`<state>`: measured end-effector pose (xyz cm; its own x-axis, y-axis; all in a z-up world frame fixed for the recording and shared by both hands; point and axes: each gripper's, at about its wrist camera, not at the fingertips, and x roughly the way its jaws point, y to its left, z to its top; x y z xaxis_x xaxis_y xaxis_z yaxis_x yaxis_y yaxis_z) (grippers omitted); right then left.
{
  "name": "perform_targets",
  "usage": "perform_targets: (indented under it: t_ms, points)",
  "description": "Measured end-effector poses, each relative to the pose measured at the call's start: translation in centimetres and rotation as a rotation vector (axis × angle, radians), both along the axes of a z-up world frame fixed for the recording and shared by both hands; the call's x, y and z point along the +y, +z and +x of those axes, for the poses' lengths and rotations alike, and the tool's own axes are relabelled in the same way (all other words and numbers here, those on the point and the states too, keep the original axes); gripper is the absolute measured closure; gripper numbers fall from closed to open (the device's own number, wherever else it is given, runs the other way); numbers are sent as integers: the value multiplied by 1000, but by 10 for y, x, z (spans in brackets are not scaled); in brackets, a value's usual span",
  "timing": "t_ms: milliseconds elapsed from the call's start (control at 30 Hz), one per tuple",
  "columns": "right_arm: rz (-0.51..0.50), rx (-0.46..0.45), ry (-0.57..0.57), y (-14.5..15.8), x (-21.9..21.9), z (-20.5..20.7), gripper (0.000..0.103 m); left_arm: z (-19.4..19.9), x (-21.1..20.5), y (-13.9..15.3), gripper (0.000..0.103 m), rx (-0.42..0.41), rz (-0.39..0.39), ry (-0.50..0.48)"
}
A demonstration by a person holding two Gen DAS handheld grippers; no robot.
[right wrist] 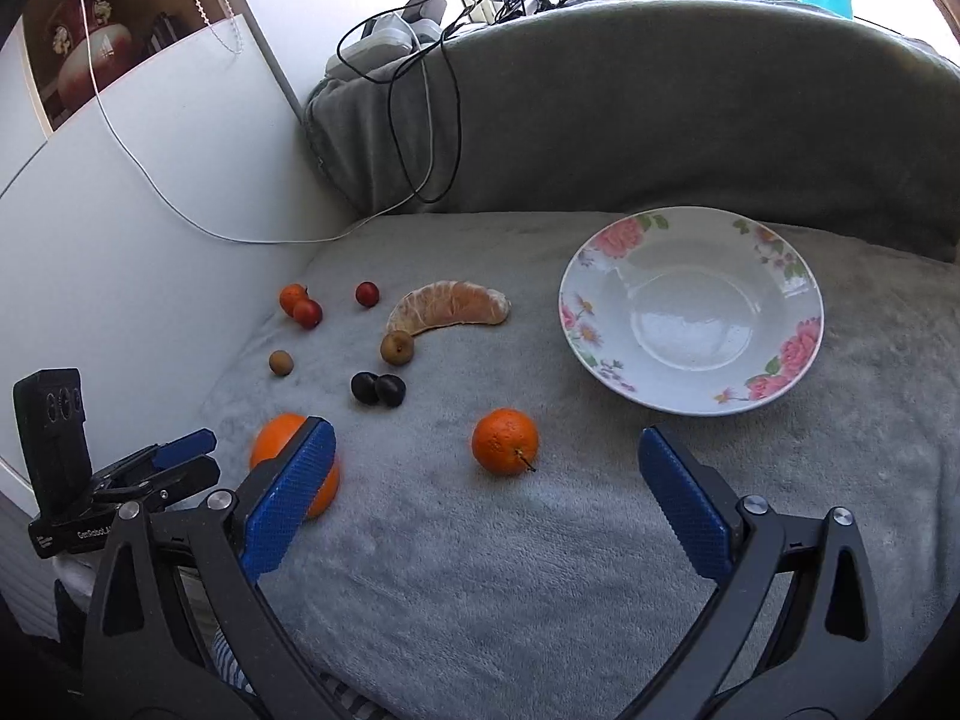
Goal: Organize fruits
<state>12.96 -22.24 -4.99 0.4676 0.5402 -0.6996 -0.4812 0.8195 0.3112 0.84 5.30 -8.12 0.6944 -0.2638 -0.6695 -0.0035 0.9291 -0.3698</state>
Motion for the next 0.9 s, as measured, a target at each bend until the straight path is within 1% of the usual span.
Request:
perform_targets:
  t_ms: [100,200,300,367,467,533,567,633,733,900]
  points:
    - [27,58,71,-6,16,3,4,1,-1,-5,25,18,-21,-10]
    - [54,124,130,-14,32,8,10,3,-1,-10,25,32,-41,-21]
    - [64,189,187,-24,49,12,16,4,-3,-13,29,36,-49,-32]
    - [68,223,215,-30,59,14,19,5,-4,-14,33,40,-56,-39]
    - [71,265,250,-38,73,15,19,6,-6,-17,35,49,-64,-50]
    - [71,292,272,-43,82,17,23,7,-6,-19,35,55,-67,-58]
    - [71,305,283,-46,86,17,25,7,-7,-20,38,57,-68,-62]
    - [74,327,300,-50,94,18,26,8,-8,-21,43,61,-70,-68]
    - [79,348,318,-55,104,19,26,8,-9,-22,47,64,-71,-78]
    - [78,375,361,-59,121,18,27,9,-11,-21,47,62,-60,-83]
